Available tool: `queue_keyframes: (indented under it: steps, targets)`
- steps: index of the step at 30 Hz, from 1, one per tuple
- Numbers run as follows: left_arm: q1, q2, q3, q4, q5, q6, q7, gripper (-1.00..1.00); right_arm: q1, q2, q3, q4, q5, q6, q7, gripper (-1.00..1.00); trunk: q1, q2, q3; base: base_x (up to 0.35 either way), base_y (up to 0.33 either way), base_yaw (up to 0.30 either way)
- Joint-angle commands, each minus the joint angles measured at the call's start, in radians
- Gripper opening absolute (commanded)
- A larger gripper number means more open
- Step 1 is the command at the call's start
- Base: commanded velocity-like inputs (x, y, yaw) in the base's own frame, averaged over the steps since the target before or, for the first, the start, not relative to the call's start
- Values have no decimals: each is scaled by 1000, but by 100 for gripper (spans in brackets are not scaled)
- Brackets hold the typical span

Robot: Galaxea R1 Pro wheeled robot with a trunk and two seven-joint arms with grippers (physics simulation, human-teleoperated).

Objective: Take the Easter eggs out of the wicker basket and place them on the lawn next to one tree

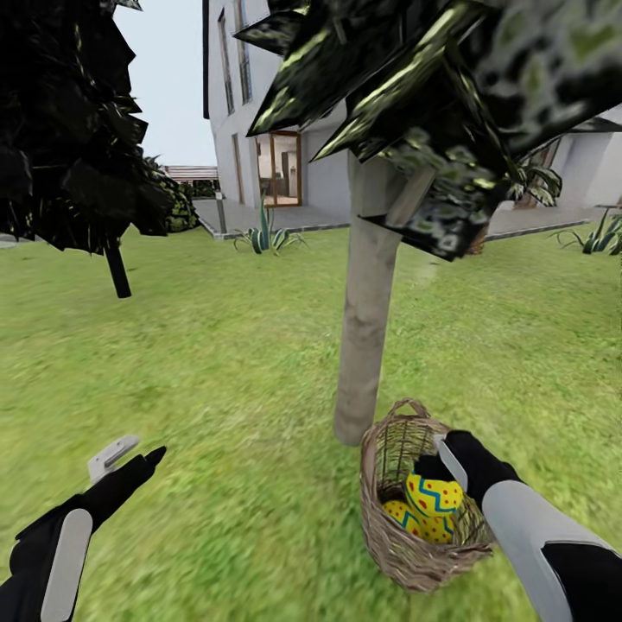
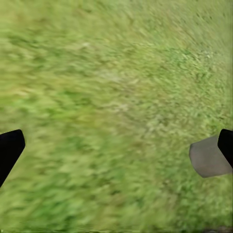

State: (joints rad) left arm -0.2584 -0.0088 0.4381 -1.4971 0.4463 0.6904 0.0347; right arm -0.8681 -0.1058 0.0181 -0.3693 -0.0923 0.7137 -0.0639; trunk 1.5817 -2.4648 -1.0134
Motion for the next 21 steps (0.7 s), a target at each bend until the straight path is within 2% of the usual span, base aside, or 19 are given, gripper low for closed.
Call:
queue_keyframes:
  steps: [1,5,7,9,11,16,21]
  targets:
    - [-1,-1,2,-1,9,6,4,100,0,0,2,-8,-10,8,-7,-100,-5,7,2,-337,0,0]
    - [-1,-2,1,3,9,5,4,100,2,2,2,-76,-11,30,-7,-100,-20,35,15,-336,0,0]
    - [-1,-1,1,4,9,5,5,100,11,2,2,-168,-10,63,-7,-100,-28,49,21,-133,0,0]
    - [-1,-1,1,5,9,5,5,100,45,2,2,-262,-9,100,-7,-100,-35,63,27,-80,0,0]
    - [-1,-2,-1,10,9,5,5,100,111,2,2,-402,-9,117,-7,-100,-43,77,34,-250,0,0]
    - [-1,-2,-1,12,9,5,5,100,221,0,2,-642,-9,175,-7,-100,-62,112,49,-312,0,0]
    - [-1,-3,-4,12,9,3,7,100,349,1,2,-926,-6,189,-11,-100,-74,133,59,-59,0,1]
